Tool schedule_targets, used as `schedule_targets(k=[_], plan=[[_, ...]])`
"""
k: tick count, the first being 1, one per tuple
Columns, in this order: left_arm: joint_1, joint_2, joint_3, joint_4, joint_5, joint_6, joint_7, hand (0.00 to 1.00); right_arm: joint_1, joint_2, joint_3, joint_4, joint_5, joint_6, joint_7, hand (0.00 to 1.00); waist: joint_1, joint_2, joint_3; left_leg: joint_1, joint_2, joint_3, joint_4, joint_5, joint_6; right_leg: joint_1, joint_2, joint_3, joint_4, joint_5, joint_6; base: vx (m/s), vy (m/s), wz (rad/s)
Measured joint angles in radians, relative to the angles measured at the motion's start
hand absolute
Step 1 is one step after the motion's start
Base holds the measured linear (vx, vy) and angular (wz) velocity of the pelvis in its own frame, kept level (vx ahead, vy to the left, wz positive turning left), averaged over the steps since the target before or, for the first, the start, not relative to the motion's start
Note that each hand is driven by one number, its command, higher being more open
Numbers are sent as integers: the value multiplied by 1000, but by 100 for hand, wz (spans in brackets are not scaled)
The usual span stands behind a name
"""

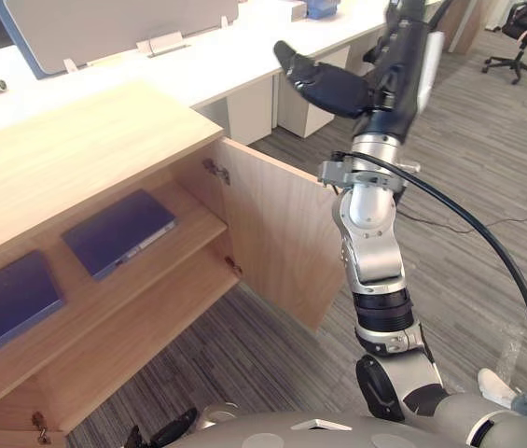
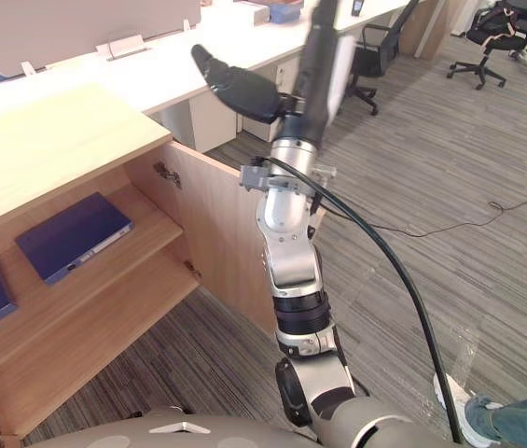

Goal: Walk over to the cabinet, pick up the folder, carry it to the office cabinet, place the folder inside the office cabinet, then close the office cabinet door

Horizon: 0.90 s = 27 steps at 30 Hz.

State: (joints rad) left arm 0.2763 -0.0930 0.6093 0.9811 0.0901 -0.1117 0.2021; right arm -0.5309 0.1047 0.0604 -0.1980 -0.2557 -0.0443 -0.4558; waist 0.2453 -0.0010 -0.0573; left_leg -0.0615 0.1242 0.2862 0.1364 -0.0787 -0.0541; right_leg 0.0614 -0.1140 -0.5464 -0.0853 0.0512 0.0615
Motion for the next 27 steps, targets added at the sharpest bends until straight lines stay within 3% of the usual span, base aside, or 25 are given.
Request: schedule_targets(k=[5,16,20,24,27], plan=[[-2,0,-1,12,0,5,15,100,125,11,-69,-83,-14,16,-68,100,-3,21,-14,-1,-6,7,-2,2,3,-1,-7,3,0,0,9,-42,56,-1],[-9,-5,42,52,1,11,27,100,396,-44,-436,-325,-171,105,-218,100,-8,36,-20,-4,-8,24,3,-13,4,-15,-11,26,5,12,14,31,40,-5],[-9,-6,49,75,1,15,27,100,497,-41,-591,-330,-175,196,-255,100,-36,49,-22,-20,-7,36,35,-38,9,-22,-17,35,5,15,20,5,55,-8],[-12,-6,46,75,1,23,24,100,552,-40,-676,-325,-188,217,-272,100,-56,75,-24,-21,-7,49,53,-55,14,-21,-22,49,5,18,25,-12,63,-11],[-16,-6,40,72,1,23,14,100,566,-42,-737,-280,-162,217,-277,100,-64,76,-23,-22,-6,54,63,-61,15,-21,-24,55,5,19,26,-26,44,-7]])
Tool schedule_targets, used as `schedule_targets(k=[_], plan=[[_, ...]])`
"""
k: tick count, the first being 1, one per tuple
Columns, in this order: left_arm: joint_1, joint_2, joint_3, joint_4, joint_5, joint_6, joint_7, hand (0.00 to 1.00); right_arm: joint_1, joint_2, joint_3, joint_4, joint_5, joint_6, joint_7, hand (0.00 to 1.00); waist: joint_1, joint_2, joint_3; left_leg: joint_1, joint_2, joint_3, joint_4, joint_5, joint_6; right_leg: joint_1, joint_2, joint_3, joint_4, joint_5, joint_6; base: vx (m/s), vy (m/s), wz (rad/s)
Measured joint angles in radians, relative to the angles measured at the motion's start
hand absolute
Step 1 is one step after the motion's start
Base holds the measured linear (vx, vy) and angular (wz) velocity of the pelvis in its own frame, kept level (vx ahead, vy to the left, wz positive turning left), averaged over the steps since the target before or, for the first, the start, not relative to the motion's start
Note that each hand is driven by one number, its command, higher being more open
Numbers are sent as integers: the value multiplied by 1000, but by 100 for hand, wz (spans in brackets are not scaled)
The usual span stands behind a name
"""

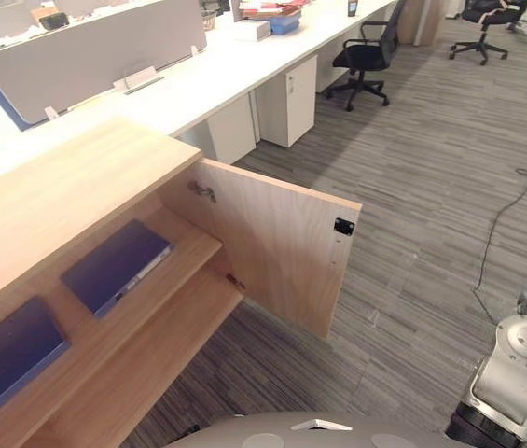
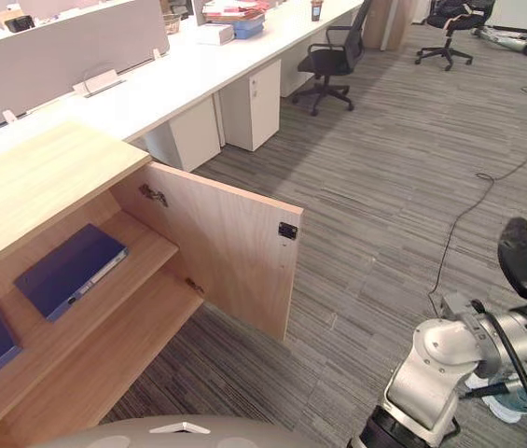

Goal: Walk over to the cabinet, pick up the folder, carry it to the office cabinet, place the folder inside the office cabinet, then close the office cabinet door

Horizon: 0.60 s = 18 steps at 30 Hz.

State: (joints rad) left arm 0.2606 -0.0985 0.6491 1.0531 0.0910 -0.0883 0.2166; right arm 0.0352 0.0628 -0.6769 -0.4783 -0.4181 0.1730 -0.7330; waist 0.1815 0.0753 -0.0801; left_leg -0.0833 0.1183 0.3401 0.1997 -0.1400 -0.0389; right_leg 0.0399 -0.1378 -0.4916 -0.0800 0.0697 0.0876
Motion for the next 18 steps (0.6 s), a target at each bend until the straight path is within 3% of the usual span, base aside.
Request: schedule_targets(k=[10,18], plan=[[-6,9,-5,0,0,0,-10,100,-107,-37,-47,330,257,-23,49,100,1,-16,14,-34,-5,-12,39,-19,10,-10,-11,-15,0,6,9,-16,55,4],[-3,11,-13,1,-1,0,-20,100,-331,-242,50,563,397,-105,170,100,10,-25,54,-37,-22,-40,36,-14,19,-5,-21,-41,-5,9,13,-6,55,11]])
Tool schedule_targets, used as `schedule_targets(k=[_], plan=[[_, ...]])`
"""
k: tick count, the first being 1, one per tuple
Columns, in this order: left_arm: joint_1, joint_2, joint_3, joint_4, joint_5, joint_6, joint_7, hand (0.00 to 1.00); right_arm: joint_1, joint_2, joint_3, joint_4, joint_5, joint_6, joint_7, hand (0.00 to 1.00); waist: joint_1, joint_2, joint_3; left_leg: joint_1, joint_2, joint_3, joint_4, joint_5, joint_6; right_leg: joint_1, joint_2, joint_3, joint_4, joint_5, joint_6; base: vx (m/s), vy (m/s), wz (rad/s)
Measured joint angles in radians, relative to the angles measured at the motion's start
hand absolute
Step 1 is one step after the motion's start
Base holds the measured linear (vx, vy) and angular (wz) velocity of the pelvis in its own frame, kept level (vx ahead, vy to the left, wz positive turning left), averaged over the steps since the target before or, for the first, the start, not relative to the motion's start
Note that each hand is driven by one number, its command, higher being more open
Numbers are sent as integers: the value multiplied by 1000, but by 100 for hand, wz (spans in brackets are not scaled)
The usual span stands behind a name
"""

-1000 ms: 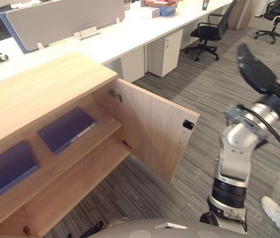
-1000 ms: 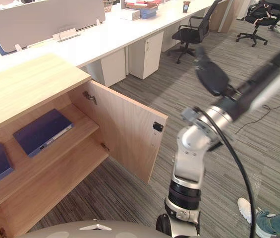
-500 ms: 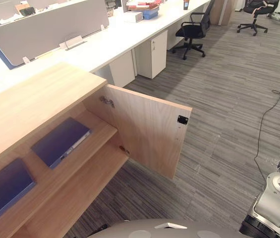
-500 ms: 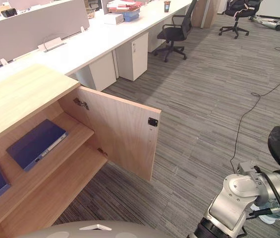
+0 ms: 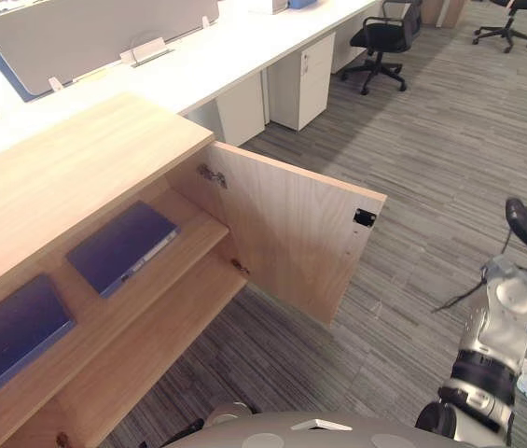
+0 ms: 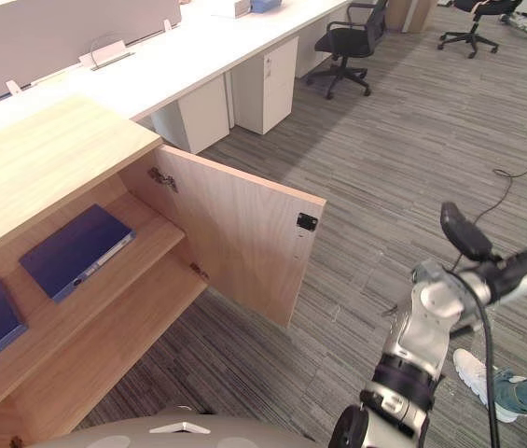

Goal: Walk over to the cabinet, pick up the folder, carry it to the office cabinet, place the folder inside the office cabinet, then close the office cabinet door

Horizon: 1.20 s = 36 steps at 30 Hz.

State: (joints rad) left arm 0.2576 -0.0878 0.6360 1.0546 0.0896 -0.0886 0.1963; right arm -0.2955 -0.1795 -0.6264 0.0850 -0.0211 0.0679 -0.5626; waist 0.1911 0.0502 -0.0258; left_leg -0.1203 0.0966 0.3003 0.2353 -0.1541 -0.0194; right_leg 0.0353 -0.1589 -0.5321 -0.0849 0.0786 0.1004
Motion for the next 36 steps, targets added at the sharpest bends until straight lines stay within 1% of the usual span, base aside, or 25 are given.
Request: schedule_targets(k=[1,5,8,9,11,12,14,15,16,17,18,19,21,22,24,25,26,29,31,34,36], plan=[[4,1,-1,0,0,0,-3,100,-34,-28,13,34,10,-14,15,100,1,-1,1,0,-1,-3,-1,1,1,1,0,-3,0,0,0,7,33,7],[11,1,-1,0,0,0,-13,100,-134,-104,29,158,42,-38,57,100,6,-6,4,1,-7,-13,-14,9,8,2,-2,-14,0,1,0,2,34,7],[13,2,-1,0,0,0,-16,100,-176,-136,28,245,79,-38,81,100,11,-7,5,1,-9,-16,-14,11,10,3,-4,-14,0,1,0,-23,44,2],[17,6,-2,0,0,-1,-17,100,-203,-156,30,330,87,-39,100,100,11,-7,5,0,-10,-17,-14,12,10,2,-5,-14,0,1,0,-34,39,1],[17,10,-3,0,0,-1,-17,100,-212,-172,30,391,91,-40,123,100,13,-8,5,-2,-11,-19,-14,14,11,1,-5,-14,0,1,0,-40,37,2],[19,13,-5,0,0,-1,-17,100,-225,-180,31,449,117,-40,143,100,17,-9,6,-6,-12,-21,-14,16,11,-2,-5,-14,0,1,0,-54,32,1],[20,19,-14,0,0,-1,-17,100,-244,-182,46,552,131,-46,170,100,17,-6,10,-10,-13,-21,-17,21,10,-9,-5,-12,0,3,-1,-62,30,-1],[20,25,-26,0,-1,-1,-19,100,-245,-184,70,632,155,-61,201,100,17,-12,15,-9,-17,-22,-32,30,9,-16,-6,-11,0,5,-2,-55,31,1],[16,30,-38,-3,-1,-1,-24,100,-247,-180,84,715,178,-60,248,100,18,-10,19,-8,-22,-22,-48,42,9,-19,-8,-12,0,8,-3,-50,33,3],[14,32,-43,-4,0,-1,-26,100,-247,-176,89,756,194,-56,272,100,18,-10,24,-8,-24,-23,-53,46,9,-21,-9,-13,0,9,-3,-40,34,5],[7,33,-44,-4,0,-1,-29,100,-247,-167,90,816,194,-50,306,100,22,-9,34,-7,-26,-24,-58,50,10,-21,-10,-14,0,10,-3,-41,39,6],[3,34,-45,-4,0,-1,-36,100,-247,-152,89,882,194,-28,353,100,24,-5,42,-6,-31,-28,-67,56,10,-23,-13,-14,0,13,-2,-33,42,9],[-2,36,-52,-5,1,0,-46,100,-247,-121,85,961,193,0,404,100,25,7,57,-7,-37,-32,-70,58,13,-23,-18,-16,0,17,1,-10,72,8],[-7,37,-53,-7,1,0,-54,100,-247,-107,79,983,193,9,425,100,27,14,65,-7,-43,-35,-73,61,17,-23,-23,-18,0,19,3,-2,80,6],[-8,37,-53,-7,1,0,-56,100,-247,-98,45,986,195,9,427,100,26,21,72,-6,-54,-39,-82,65,22,-23,-31,-23,0,22,7,1,66,8],[-8,38,-53,-7,1,0,-56,100,-248,-100,46,986,195,9,427,100,25,22,74,-6,-56,-39,-82,65,22,-23,-33,-23,0,23,8,-10,147,2],[-15,64,-84,-8,2,0,-62,100,-270,-105,50,991,204,-16,426,100,24,16,87,-1,-70,-41,-89,68,28,-23,-45,-20,0,32,10,-18,141,-3],[-15,66,-89,-8,2,0,-67,100,-272,-105,61,996,232,-21,426,100,26,16,90,5,-78,-39,-101,74,35,-23,-48,-16,0,35,12,-31,78,-2],[-14,66,-89,-6,2,0,-67,100,-273,-100,133,993,236,-26,418,100,27,17,92,5,-79,-35,-101,74,36,-26,-49,-14,0,38,13,-28,31,-7],[-14,66,-91,-6,1,-2,-67,100,-287,-113,282,988,282,-58,389,100,26,18,92,4,-69,-20,-97,74,36,-32,-47,-6,0,42,9,-30,12,-15],[-17,67,-102,-6,1,-4,-67,100,-290,-123,349,979,282,-58,381,100,26,20,93,4,-61,-19,-92,74,35,-32,-40,-5,-1,40,4,-25,-18,-9]])
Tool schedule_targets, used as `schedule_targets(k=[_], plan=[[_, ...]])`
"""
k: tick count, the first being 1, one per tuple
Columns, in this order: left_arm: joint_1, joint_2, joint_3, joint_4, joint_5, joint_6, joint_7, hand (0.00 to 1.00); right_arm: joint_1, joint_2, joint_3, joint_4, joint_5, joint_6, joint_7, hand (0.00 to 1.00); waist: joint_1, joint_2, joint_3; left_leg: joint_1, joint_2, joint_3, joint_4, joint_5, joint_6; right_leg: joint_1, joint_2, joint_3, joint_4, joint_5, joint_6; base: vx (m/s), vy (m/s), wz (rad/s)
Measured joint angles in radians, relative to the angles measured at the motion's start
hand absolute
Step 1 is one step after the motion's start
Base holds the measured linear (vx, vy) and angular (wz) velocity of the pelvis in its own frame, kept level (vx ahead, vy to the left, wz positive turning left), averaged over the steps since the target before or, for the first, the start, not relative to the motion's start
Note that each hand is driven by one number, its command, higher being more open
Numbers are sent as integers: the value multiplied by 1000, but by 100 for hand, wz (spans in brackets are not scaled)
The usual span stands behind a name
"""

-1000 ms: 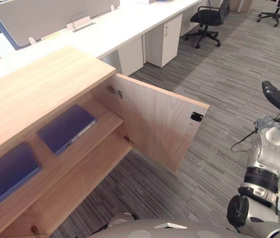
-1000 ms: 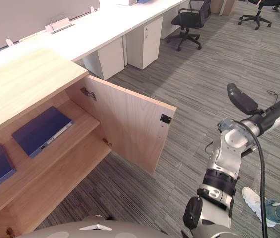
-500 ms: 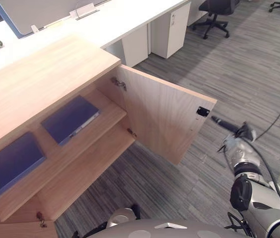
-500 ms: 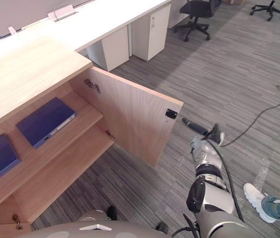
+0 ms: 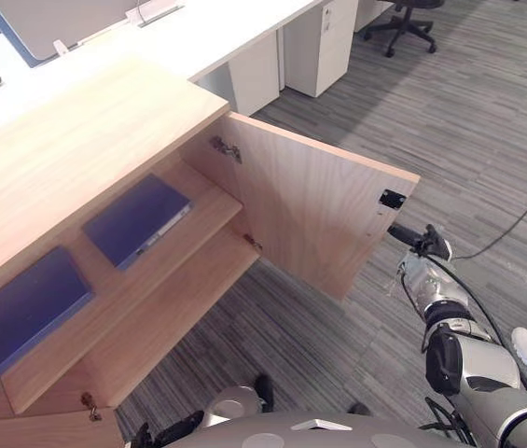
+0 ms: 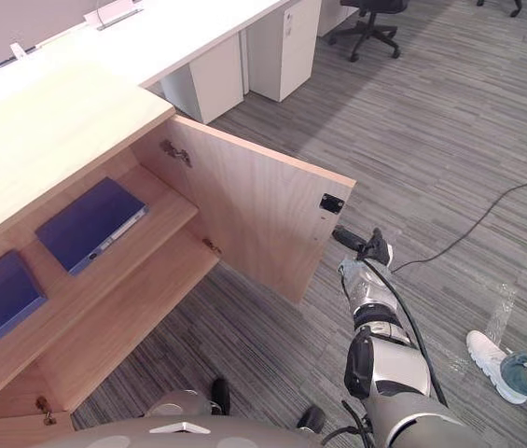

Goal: Walk over to the cabinet, pick up the folder, carry it to the office cabinet, place the folder inside the office cabinet, then close the office cabinet door

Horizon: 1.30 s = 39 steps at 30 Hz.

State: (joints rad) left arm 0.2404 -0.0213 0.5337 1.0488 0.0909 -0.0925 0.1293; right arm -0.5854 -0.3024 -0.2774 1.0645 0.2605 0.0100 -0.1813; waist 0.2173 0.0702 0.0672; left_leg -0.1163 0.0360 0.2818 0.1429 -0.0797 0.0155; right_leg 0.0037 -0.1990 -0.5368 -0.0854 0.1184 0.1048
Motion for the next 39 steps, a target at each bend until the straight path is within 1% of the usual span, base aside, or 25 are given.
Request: schedule_targets(k=[2,3,5,7,10,11,13,16,18,20,22,23,25,26,28,30,33,35,36,38,39], plan=[[-1,-3,-8,0,0,0,-1,100,-2,1,90,-37,-2,0,-3,100,1,4,1,0,22,9,13,-4,-9,0,17,9,0,-5,-13,-30,-63,-15],[-1,-3,-8,0,0,-1,-1,100,-3,1,111,-47,-5,1,-3,100,1,4,1,1,28,12,14,-4,-12,0,23,12,0,-7,-16,-29,-97,-18],[-7,-7,-8,0,-1,-1,-1,100,-13,14,182,-107,-24,2,2,100,4,7,0,5,55,17,14,4,-26,0,47,16,-1,-18,-32,-16,-116,-12],[-14,-16,-8,-1,-2,-1,0,100,-37,51,188,-148,-51,2,-1,100,17,15,-2,6,79,18,12,13,-41,-1,70,15,-1,-27,-47,-4,-122,-5],[-19,-29,-8,-1,-3,-1,1,100,-46,75,188,-208,-62,3,-3,100,36,23,-7,7,101,12,7,22,-56,0,93,7,-1,-36,-59,10,-88,1],[-19,-38,-8,-1,-4,0,5,100,-64,98,185,-240,-86,4,-22,100,48,28,-10,7,112,12,2,28,-65,-1,104,5,-1,-38,-62,18,-49,1],[-15,-49,-8,-1,-4,1,9,100,-64,104,176,-244,-131,15,-43,100,55,29,-10,12,117,10,-12,38,-72,-1,111,3,-1,-40,-64,16,-16,0],[-12,-55,-8,-1,-4,2,15,100,-66,110,150,-254,-138,25,-72,100,59,29,-11,17,117,8,-26,46,-76,0,113,-1,-1,-40,-64,13,34,2],[-12,-54,-8,-1,-4,2,17,100,-66,111,141,-254,-137,26,-69,100,61,29,-11,17,117,8,-26,46,-76,0,113,-1,-1,-40,-64,20,74,1],[-12,-54,-8,-1,-4,2,17,100,-66,115,158,-253,-136,26,-59,100,60,29,-10,17,117,9,-26,46,-76,-1,113,-1,-1,-42,-67,18,64,-2],[-12,-54,-8,-1,-3,1,15,100,-66,97,225,-243,-121,26,9,100,54,29,-11,18,119,10,-26,47,-78,-2,116,1,-1,-43,-68,21,51,-5],[-12,-54,-7,-1,-3,1,14,100,-66,96,242,-239,-110,26,25,100,53,28,-11,19,121,11,-26,47,-78,-2,117,4,-1,-43,-68,25,48,-10],[-14,-54,-7,-1,-4,1,11,100,-66,98,306,-205,-74,21,63,100,53,25,-15,21,124,14,-24,47,-78,-2,120,6,-1,-43,-68,27,52,-7],[-13,-54,-5,-1,-4,1,10,100,-63,105,357,-163,-41,21,89,100,55,20,-26,21,126,13,-24,48,-80,-2,122,6,0,-43,-68,28,61,-1],[-11,-52,-3,-1,-4,2,8,100,-54,123,420,-112,2,22,101,100,55,13,-37,21,127,13,-24,49,-81,-1,123,5,0,-43,-69,20,59,1],[-11,-49,-2,-4,-4,2,3,100,-45,135,488,-75,3,23,108,100,57,8,-43,19,128,9,-24,50,-83,1,123,-4,0,-49,-74,1,57,9],[-13,-50,7,-16,-2,6,-1,100,-9,178,611,-43,2,24,110,100,74,-3,-50,18,127,-15,-25,55,-89,15,123,-40,0,-71,-80,-3,49,23],[-11,-52,19,-20,-1,10,-1,100,-2,217,785,-38,39,23,142,100,90,-12,-73,7,128,-36,-26,59,-94,17,124,-68,-1,-77,-81,32,40,28],[-10,-53,20,-20,-1,10,-1,100,-1,230,830,-38,41,23,154,100,95,-13,-81,4,127,-40,-26,59,-94,17,124,-73,-1,-78,-79,51,41,25],[-13,-56,20,-21,-1,10,-1,100,0,289,1042,-29,40,24,209,100,124,-13,-107,2,125,-46,-26,59,-95,22,123,-89,-1,-75,-79,74,51,19],[-16,-58,18,-21,-1,10,-1,100,1,307,1099,-21,39,25,230,100,131,-13,-111,2,124,-48,-26,59,-95,25,123,-93,-1,-76,-79,77,55,18]])
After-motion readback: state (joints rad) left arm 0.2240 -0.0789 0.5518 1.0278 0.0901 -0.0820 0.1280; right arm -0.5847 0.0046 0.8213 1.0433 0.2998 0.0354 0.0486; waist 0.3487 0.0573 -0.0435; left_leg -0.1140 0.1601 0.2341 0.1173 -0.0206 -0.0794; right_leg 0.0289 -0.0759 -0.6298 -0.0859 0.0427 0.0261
